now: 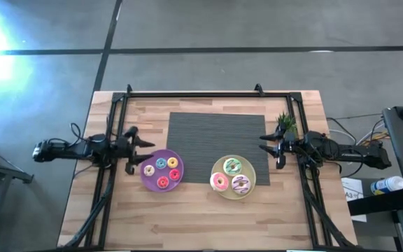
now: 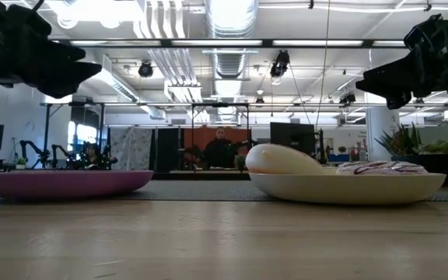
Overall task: Pick & Place donuts
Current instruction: Return to Home Position
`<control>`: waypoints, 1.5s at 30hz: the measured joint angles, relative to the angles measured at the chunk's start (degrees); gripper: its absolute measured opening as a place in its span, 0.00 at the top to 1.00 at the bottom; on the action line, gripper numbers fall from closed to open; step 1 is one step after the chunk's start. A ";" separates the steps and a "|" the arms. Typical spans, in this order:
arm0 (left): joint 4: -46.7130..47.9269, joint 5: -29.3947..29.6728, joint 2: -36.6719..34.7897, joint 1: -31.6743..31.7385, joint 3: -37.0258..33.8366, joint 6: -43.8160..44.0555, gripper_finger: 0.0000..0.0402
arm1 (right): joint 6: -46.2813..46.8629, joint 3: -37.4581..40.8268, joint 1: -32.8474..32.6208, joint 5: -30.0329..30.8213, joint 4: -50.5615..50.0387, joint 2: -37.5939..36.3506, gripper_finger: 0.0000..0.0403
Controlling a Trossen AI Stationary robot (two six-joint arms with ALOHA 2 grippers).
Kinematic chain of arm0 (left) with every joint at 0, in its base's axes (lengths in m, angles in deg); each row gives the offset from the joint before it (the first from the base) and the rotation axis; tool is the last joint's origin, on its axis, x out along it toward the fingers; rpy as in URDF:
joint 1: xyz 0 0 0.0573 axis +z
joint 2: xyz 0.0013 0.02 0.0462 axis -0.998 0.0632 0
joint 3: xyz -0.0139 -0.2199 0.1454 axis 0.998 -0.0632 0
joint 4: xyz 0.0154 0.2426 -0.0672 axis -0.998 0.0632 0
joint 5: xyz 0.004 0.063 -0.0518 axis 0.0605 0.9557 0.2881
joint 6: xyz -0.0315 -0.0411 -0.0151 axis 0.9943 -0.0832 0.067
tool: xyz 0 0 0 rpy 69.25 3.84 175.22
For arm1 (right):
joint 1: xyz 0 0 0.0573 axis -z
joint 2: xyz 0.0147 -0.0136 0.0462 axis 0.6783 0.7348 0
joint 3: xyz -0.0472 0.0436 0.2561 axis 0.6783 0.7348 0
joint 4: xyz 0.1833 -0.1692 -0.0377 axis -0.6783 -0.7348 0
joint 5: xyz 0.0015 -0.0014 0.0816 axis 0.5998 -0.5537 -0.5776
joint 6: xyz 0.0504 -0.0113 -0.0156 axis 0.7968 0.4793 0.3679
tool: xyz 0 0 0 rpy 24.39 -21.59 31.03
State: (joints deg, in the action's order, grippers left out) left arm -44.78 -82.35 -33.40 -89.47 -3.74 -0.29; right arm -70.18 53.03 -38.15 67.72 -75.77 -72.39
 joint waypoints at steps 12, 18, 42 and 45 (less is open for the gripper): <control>-0.87 -0.06 0.09 0.04 0.11 6.54 0.55 | 0.00 0.00 0.00 0.00 -0.02 0.02 0.58; -0.99 0.05 0.13 0.04 0.11 6.61 0.55 | 0.00 -0.02 -0.02 0.00 -0.02 0.01 0.58; -1.18 0.11 0.15 0.04 0.15 6.65 0.55 | 0.17 -0.02 -0.02 0.00 -0.02 0.02 0.58; -1.21 0.09 0.13 0.04 0.15 6.65 0.55 | 0.17 -0.02 -0.02 -0.01 -0.02 0.00 0.58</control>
State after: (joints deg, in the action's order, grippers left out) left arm -45.99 -82.26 -33.27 -89.43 -3.59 6.36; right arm -70.01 53.01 -38.17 67.71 -75.79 -72.38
